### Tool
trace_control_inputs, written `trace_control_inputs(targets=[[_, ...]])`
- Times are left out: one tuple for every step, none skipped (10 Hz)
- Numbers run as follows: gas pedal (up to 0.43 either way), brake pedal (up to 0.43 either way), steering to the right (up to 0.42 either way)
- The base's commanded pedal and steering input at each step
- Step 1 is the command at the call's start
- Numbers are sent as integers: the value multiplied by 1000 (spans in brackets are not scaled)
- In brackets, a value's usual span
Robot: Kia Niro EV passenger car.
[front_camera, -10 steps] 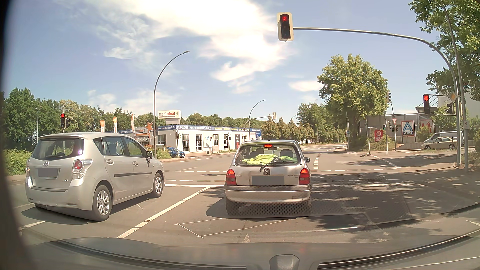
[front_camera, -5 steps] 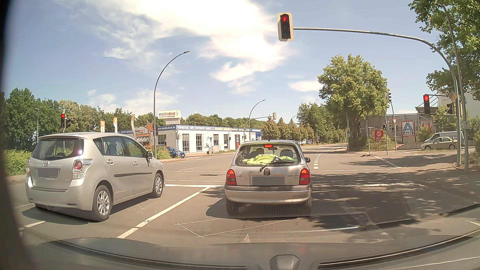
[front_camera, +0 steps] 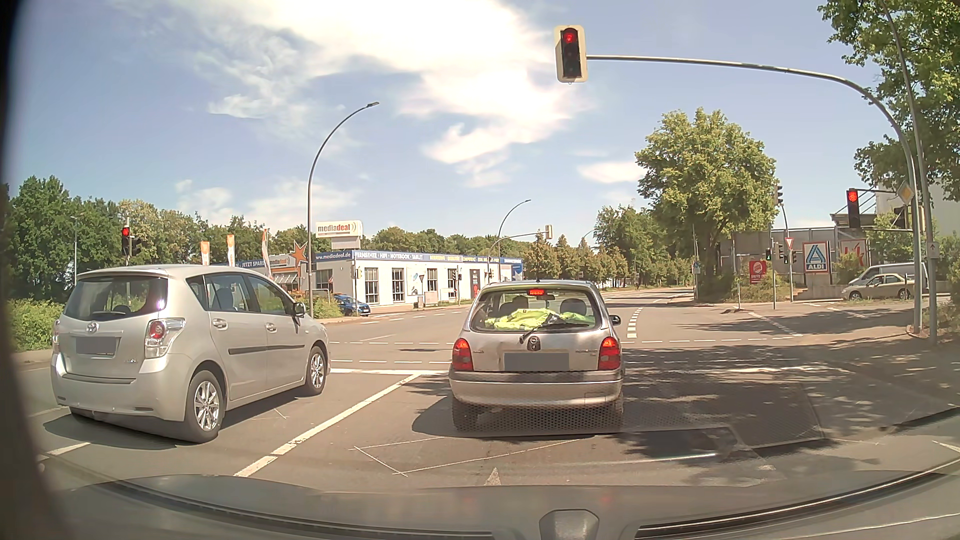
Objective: Follow the waypoints while adhering to traffic rules and regulations
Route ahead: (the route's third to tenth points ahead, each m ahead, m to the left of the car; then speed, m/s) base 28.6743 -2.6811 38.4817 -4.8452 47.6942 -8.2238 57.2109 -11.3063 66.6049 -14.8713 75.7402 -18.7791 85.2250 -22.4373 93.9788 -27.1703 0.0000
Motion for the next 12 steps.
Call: trace_control_inputs(targets=[[0, 189, 28], [0, 189, 29], [0, 189, 28], [0, 189, 28], [0, 189, 29], [0, 189, 28], [0, 189, 29], [0, 189, 28], [0, 189, 28], [0, 189, 29], [0, 189, 28], [0, 189, 29]])
